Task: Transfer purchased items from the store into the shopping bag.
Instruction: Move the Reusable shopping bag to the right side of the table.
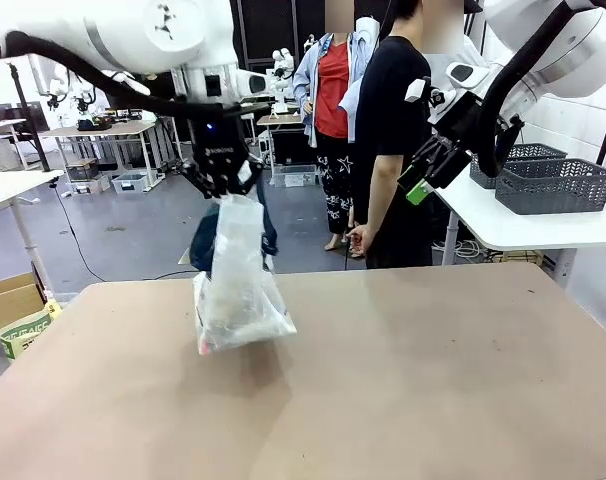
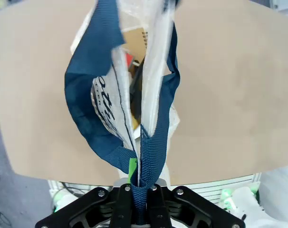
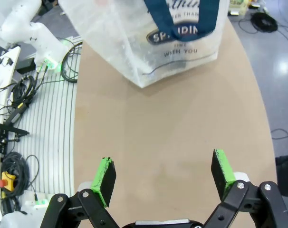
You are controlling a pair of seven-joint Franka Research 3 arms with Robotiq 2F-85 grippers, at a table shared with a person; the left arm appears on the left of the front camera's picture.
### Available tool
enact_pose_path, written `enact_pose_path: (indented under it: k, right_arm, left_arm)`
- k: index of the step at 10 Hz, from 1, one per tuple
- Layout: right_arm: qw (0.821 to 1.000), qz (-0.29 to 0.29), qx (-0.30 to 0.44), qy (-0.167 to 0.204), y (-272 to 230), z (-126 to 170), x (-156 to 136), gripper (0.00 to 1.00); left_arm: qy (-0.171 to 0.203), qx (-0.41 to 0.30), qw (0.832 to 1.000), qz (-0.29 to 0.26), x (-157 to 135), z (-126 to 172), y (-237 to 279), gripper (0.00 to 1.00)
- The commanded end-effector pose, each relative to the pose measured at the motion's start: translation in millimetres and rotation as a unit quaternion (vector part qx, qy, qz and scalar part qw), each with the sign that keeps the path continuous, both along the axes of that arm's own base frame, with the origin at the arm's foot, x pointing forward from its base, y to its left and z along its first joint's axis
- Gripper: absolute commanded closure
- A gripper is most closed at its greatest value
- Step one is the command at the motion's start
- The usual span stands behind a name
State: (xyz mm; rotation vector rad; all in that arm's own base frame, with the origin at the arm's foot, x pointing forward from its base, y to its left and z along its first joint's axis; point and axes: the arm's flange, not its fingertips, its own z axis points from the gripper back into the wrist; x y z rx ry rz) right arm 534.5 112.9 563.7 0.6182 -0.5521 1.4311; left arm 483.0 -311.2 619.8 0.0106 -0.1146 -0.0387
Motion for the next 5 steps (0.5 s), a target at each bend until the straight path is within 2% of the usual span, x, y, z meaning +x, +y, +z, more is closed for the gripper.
enact_pose_path:
  k: [1, 3, 5]
  right_arm:
    - [1.000, -0.003, 0.000, 0.005, 1.0, 1.1, 0.0, 0.00]
    - [1.000, -0.003, 0.000, 0.005, 1.0, 1.1, 0.0, 0.00]
    - [1.000, -0.003, 0.000, 0.005, 1.0, 1.1, 0.0, 0.00]
  left_arm:
    - [-0.019, 0.031, 0.999, -0.023, 9.9, 21.4, 33.7, 1.00]
    - [-0.043, 0.027, 0.998, -0.025, 6.5, 30.7, 83.5, 1.00]
    - [-0.063, 0.034, 0.997, -0.033, 1.0, 23.8, 146.1, 1.00]
